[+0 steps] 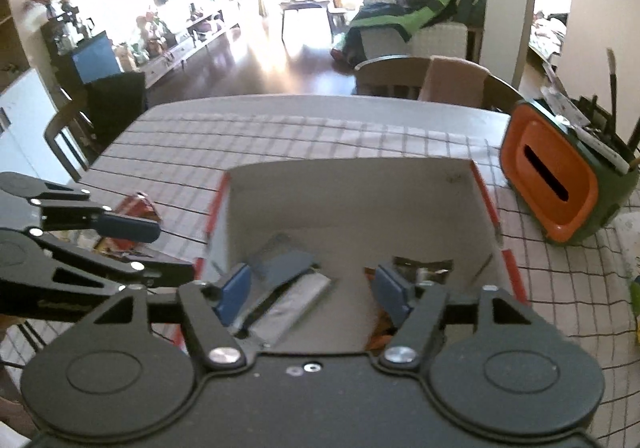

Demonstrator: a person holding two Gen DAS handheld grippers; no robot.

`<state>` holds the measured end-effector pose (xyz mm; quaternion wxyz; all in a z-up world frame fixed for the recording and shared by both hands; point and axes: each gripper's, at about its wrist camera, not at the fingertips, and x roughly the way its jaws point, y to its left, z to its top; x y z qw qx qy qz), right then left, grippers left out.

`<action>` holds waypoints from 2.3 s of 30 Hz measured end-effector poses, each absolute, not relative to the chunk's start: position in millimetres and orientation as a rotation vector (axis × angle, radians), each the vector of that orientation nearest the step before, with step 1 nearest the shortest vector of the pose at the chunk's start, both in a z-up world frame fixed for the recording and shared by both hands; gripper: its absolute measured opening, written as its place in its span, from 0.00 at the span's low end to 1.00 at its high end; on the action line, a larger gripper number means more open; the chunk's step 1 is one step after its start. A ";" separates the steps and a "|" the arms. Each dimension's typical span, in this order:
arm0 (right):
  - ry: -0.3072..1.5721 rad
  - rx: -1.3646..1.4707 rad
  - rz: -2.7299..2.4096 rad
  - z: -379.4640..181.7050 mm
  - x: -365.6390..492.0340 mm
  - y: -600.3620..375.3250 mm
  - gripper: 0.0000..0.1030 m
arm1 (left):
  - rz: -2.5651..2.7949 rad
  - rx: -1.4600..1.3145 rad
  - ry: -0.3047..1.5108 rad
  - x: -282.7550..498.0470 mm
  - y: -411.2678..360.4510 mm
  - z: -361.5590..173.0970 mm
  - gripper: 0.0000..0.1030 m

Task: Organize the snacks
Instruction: 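Move both open tools back to the snack pile, then grasp the green-white pouch with the left tool while the right tool grasps the brown M&M's bag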

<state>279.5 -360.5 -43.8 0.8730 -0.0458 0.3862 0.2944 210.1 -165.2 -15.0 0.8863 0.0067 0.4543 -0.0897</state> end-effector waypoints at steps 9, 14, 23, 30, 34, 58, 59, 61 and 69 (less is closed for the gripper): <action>0.787 -0.065 0.665 -35.8 254.5 -322.2 0.78 | -0.160 0.005 0.892 174.7 -123.6 -4.3 0.64; 0.782 -0.056 0.694 -33.0 243.4 -295.5 0.85 | -0.139 0.002 0.866 153.6 -96.5 -0.7 0.74; 0.754 -0.063 0.760 -33.4 222.1 -248.6 0.99 | -0.072 -0.022 0.828 118.1 -41.9 -2.5 0.81; 0.765 -0.096 0.753 -44.6 209.7 -206.9 1.00 | -0.058 -0.013 0.851 93.4 2.6 -18.5 0.82; 0.784 -0.125 0.718 -59.8 204.6 -183.0 1.00 | -0.037 -0.016 0.868 79.2 31.0 -29.6 0.82; 0.907 -0.254 0.618 -161.0 227.2 -88.4 0.86 | -0.065 0.021 1.089 65.9 122.7 -127.9 0.82; 0.909 -0.253 0.622 -162.6 228.1 -87.3 0.84 | -0.064 0.021 1.094 67.6 124.0 -130.4 0.82; 0.912 -0.256 0.621 -165.8 230.0 -84.1 0.81 | -0.061 0.021 1.107 71.0 125.4 -135.4 0.81; 0.914 -0.276 0.637 -174.0 237.2 -67.3 0.70 | -0.077 0.062 1.114 78.3 120.9 -142.0 0.66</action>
